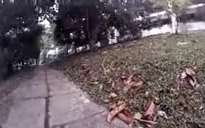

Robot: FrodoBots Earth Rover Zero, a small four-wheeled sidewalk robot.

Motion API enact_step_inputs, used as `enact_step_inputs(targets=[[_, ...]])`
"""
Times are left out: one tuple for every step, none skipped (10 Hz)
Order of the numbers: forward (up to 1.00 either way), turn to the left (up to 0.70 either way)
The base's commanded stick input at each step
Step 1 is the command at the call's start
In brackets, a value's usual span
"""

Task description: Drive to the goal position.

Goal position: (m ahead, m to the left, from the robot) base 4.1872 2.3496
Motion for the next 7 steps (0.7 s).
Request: enact_step_inputs(targets=[[0.00,0.30],[0.00,0.30],[0.00,0.30],[0.00,0.30],[0.00,0.30],[0.00,0.17],[0.07,0.00]])
